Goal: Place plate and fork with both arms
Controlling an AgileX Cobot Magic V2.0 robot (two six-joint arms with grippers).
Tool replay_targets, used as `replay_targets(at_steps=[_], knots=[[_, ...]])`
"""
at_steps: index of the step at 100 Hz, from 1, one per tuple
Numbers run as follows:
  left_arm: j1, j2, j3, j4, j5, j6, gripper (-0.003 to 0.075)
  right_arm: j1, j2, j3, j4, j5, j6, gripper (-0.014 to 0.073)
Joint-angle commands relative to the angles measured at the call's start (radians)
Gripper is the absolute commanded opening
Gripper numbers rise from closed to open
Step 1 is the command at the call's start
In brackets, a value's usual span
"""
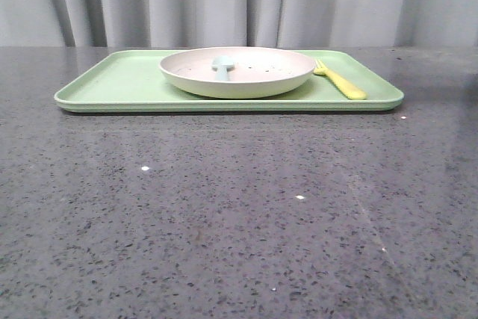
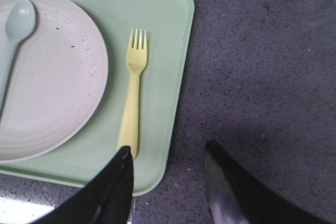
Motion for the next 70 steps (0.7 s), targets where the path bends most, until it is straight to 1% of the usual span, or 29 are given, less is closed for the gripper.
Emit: replay_targets(at_steps=[1, 17, 45, 55, 70], knots=[[0.000, 0.002, -0.027, -0.011, -0.061, -0.011, 0.0454, -0.006, -0.110, 0.028, -0.032, -0.059, -0.015, 0.0333], [0.000, 0.002, -0.027, -0.011, -0.061, -0.011, 0.0454, -0.029, -0.253, 0.205, -0.034, -0.116, -0.015, 0.0333], [0.000, 0.002, -0.027, -0.011, -0.061, -0.011, 0.0454, -0.108, -0.526, 0.543, -0.036, -0.183, -0.013, 0.0333], [0.000, 0.002, -0.027, -0.011, -0.061, -0.011, 0.0454, -0.130, -0.627, 0.645, -0.036, -0.211, -0.009, 0.0333], [0.000, 0.002, -0.027, -0.011, -0.061, -0.011, 0.0454, -0.138, -0.771, 0.770, -0.036, -0.211, -0.008, 0.0333]])
